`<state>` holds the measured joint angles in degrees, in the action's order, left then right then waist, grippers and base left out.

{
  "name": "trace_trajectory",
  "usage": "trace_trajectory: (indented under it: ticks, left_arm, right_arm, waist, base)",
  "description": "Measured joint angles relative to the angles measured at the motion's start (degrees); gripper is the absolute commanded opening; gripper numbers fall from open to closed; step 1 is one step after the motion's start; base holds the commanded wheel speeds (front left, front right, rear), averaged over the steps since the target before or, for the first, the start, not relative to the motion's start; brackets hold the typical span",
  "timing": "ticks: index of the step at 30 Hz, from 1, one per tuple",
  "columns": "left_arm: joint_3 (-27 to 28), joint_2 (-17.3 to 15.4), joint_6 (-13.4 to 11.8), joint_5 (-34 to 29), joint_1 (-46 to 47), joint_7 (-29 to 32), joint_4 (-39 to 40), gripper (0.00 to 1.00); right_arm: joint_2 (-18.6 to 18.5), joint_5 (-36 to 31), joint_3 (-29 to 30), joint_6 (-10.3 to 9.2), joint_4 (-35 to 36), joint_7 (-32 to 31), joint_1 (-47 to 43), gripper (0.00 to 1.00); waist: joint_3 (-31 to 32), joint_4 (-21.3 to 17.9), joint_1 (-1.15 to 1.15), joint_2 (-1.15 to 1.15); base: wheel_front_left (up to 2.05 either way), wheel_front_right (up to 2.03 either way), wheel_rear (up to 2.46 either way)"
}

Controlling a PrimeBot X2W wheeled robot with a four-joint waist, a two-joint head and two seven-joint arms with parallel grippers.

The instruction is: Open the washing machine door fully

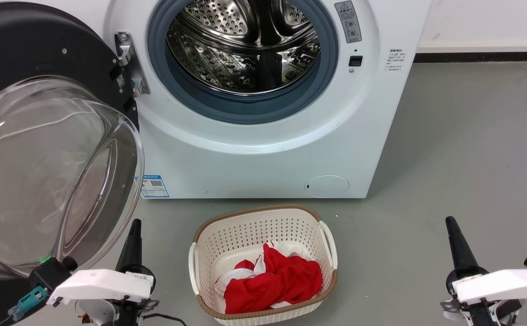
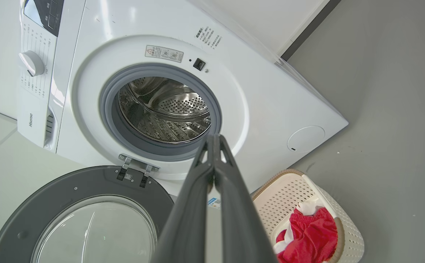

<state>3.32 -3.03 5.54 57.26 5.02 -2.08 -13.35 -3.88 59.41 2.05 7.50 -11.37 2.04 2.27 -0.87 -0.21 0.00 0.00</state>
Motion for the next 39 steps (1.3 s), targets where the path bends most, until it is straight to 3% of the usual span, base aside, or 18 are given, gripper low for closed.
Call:
trace_trajectory:
  ticks: [39]
  left_arm:
    - [2.21, 0.07, 1.10, 23.25, 0.74, 5.75, -0.46, 0.00]
  right_arm:
    - [-0.03, 22.59, 1.98, 0.00, -1.72, -4.90, 2.25, 0.00]
  waist:
    - [0.41, 0.12, 0.00, 0.00]
  base:
    - [0.00, 0.00, 0.00]
